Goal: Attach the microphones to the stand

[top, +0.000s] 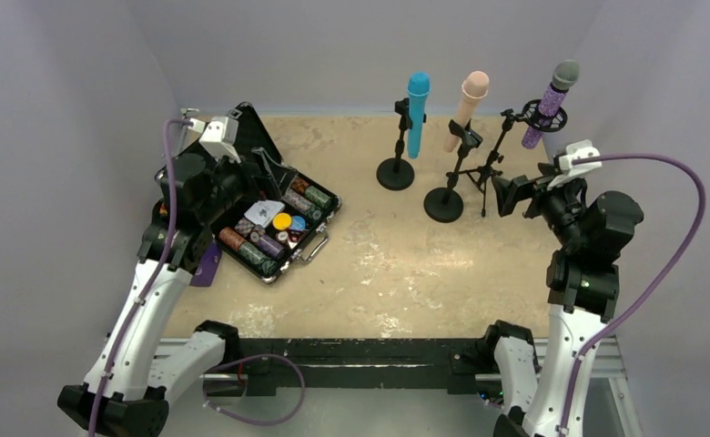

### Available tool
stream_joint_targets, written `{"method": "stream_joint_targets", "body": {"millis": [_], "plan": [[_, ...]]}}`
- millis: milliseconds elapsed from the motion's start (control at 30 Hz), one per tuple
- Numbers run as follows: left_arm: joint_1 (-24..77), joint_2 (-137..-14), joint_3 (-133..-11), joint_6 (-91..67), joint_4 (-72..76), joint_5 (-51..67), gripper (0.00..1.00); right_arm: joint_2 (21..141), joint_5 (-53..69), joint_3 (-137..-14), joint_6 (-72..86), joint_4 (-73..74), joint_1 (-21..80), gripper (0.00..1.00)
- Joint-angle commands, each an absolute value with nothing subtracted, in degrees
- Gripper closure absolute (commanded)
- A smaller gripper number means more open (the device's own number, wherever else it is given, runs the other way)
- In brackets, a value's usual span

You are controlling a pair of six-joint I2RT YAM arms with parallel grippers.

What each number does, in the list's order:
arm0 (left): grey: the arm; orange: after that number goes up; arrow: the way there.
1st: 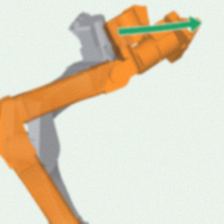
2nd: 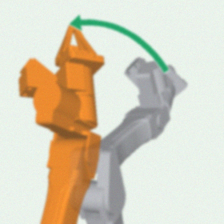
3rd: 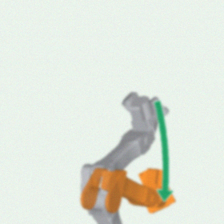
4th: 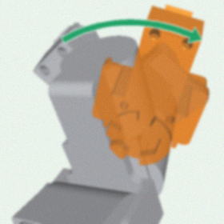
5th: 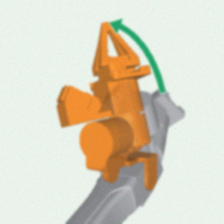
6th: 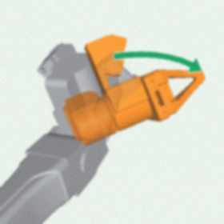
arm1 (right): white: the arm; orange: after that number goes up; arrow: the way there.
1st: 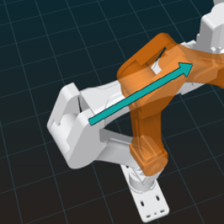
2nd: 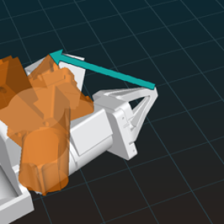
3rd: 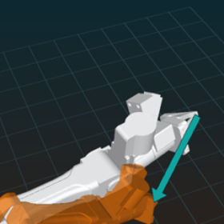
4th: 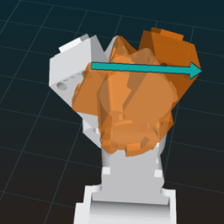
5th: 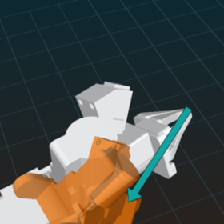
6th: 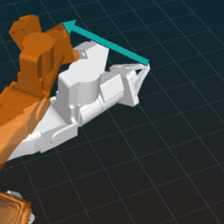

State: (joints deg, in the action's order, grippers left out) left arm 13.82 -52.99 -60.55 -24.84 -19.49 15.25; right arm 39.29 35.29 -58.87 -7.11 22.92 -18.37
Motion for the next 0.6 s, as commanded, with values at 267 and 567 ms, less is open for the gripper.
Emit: {"method": "stream_joint_targets", "body": {"millis": [267, 567], "plan": [[13.4, -42.3, -64.8, -16.3, -31.4, 13.5, 0.0, 41.5, 28.8, -72.2, 5.6, 26.3, -18.6, 0.01], [13.4, -39.8, -65.4, -15.7, -33.0, 13.5, 0.0, 41.9, 31.7, -72.6, 6.5, 26.4, -18.6, 0.01]]}}
